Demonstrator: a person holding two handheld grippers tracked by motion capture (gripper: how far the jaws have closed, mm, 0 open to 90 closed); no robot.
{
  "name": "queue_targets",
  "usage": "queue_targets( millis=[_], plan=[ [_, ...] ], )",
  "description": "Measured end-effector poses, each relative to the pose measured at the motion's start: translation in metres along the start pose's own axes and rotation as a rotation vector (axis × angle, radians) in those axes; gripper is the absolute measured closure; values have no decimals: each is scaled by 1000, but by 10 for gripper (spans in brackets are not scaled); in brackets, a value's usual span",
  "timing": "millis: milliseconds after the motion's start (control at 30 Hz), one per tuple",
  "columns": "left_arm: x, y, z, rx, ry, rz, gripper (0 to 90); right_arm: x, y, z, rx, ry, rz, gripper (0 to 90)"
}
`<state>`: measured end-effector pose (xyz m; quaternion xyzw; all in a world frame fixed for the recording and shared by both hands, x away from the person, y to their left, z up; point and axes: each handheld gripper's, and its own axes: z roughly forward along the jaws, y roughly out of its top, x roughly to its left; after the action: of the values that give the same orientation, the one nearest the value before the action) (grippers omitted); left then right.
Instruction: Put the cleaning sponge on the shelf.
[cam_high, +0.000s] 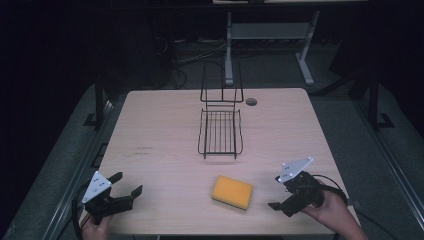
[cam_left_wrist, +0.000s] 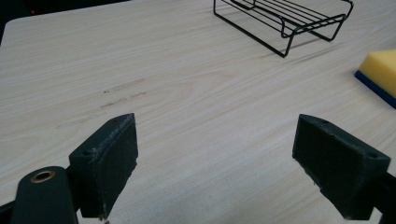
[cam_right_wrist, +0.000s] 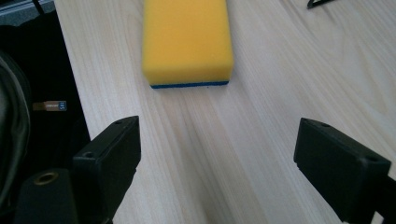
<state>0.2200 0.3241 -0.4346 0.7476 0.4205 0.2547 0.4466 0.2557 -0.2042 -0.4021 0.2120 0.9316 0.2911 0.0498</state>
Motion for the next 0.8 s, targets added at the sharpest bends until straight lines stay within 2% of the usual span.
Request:
queue_targets(
  millis=[800],
  plan=[
    [0,0,0,-1,-1,0,134,2,21,10,20,44,-45,144]
  ],
)
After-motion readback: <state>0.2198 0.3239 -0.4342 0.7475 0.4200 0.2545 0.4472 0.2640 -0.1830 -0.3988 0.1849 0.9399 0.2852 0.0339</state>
